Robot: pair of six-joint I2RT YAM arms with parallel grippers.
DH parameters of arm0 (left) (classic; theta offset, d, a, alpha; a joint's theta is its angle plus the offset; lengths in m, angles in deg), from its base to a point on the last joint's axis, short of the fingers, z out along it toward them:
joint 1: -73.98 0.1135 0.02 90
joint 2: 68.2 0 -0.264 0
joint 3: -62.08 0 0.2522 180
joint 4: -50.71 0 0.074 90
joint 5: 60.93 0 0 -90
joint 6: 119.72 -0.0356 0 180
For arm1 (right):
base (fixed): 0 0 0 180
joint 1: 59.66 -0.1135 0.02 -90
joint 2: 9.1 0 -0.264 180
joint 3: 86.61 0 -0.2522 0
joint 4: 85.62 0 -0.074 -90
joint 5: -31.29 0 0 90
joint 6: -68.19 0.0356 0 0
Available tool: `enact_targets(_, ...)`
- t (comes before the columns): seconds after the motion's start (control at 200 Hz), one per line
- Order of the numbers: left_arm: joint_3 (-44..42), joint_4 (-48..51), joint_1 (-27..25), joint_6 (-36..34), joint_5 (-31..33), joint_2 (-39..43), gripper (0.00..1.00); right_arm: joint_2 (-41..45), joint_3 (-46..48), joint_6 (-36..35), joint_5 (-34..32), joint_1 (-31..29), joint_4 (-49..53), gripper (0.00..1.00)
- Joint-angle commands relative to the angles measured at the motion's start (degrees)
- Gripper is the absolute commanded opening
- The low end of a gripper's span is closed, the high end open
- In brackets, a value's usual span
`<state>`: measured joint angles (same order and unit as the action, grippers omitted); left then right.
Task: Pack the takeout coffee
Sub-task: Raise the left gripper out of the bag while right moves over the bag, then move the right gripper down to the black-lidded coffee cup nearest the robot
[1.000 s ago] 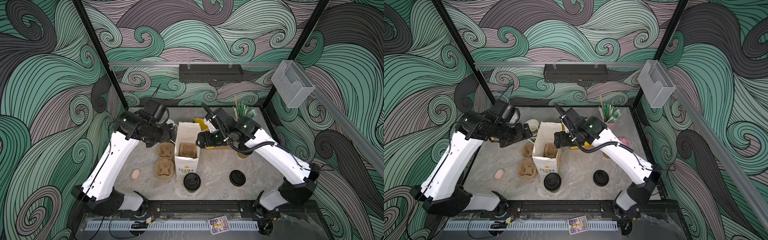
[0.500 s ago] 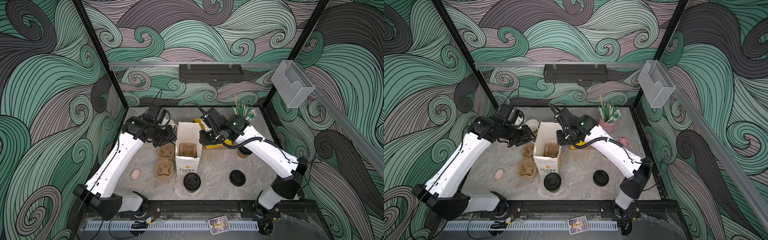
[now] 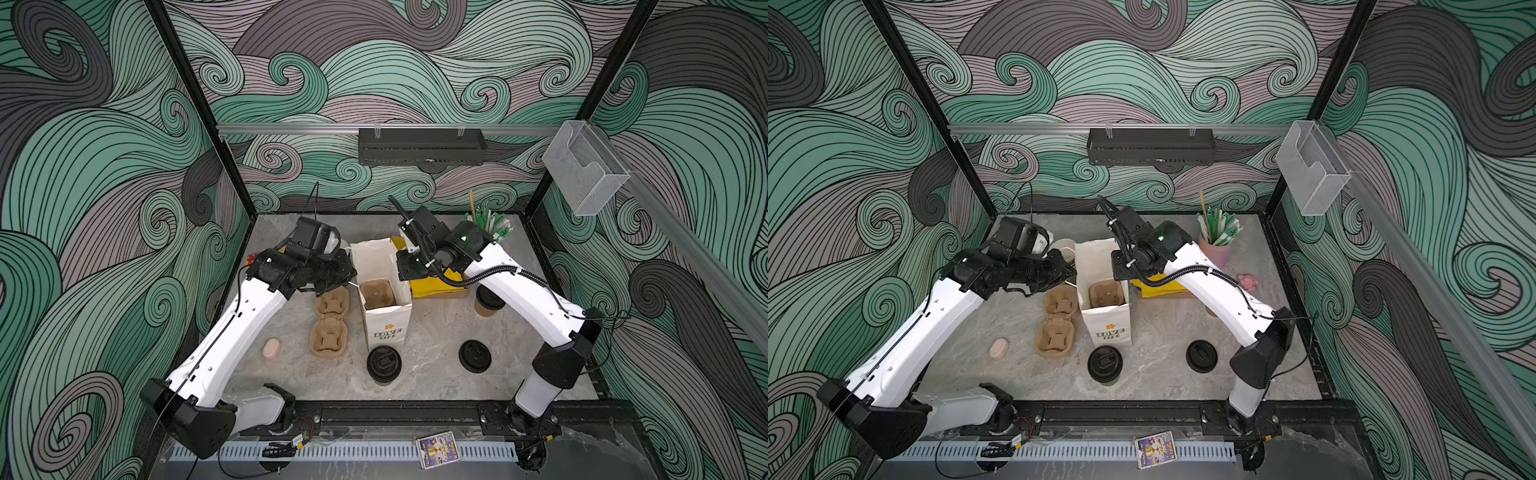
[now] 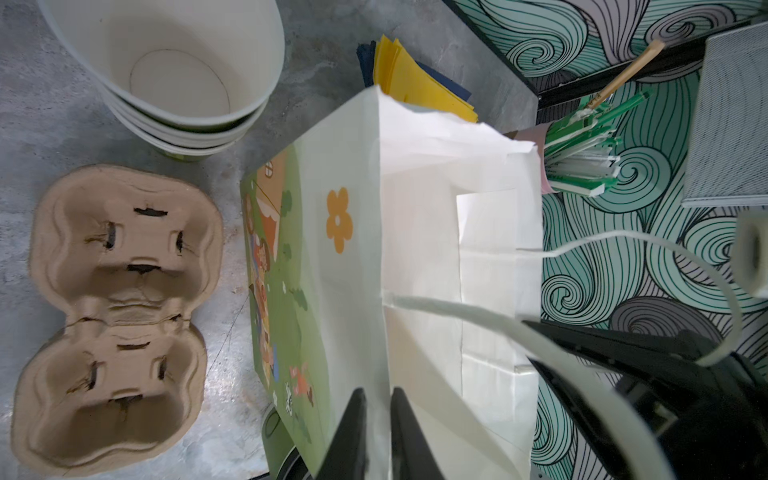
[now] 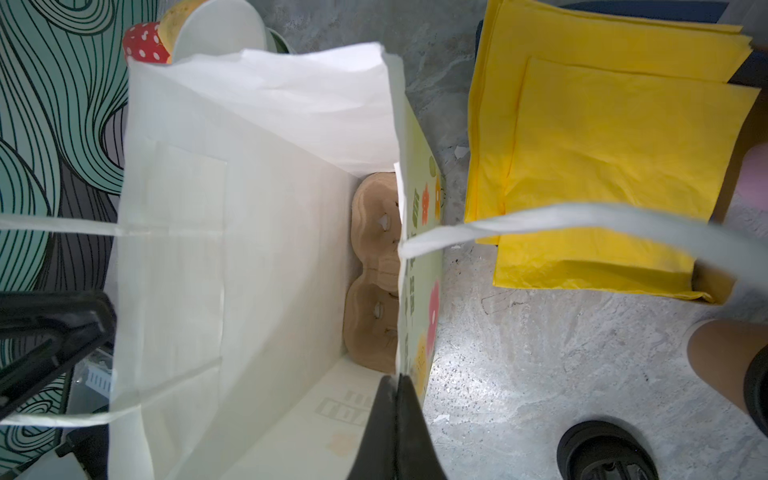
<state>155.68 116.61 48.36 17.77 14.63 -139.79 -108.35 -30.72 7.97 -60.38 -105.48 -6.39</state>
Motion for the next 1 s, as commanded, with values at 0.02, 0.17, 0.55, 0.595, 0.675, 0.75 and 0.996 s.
enact_targets(0.02, 0.3, -6.5, 0.3, 1.4, -0.2, 0.5, 0.36, 0.3, -0.8, -4.4, 0.1, 2.6, -2.5, 0.01)
enact_targets(0.17, 1.7, -5.4, 0.2, 0.6, 0.2, -0.8, 0.57, -0.5, -0.8, -7.0, 3.7, 5.4, -3.4, 0.05)
enact_targets(0.55, 7.7, -2.5, 0.3, -2.3, -0.5, -3.6, 0.75, 1.7, -2.7, -8.6, 7.0, 6.7, 0.0, 0.61)
enact_targets(0.595, 8.5, -1.9, 0.5, -2.8, -0.5, -3.8, 0.77, 3.0, -2.3, -8.4, 6.9, 6.6, 0.6, 0.65)
enact_targets(0.675, 9.8, -1.1, 0.6, -4.1, -0.5, -3.9, 0.85, 5.2, -1.8, -7.9, 5.5, 5.7, 2.4, 0.71)
enact_targets(0.75, 10.4, -1.2, 1.3, -4.4, -0.8, -3.8, 0.87, 6.5, -2.1, -7.7, 3.8, 4.2, 5.1, 0.75)
enact_targets(0.996, 9.1, -4.3, 3.4, -4.3, -4.3, -3.1, 0.89, 10.6, -1.2, -3.8, -1.1, -0.9, 11.9, 0.75)
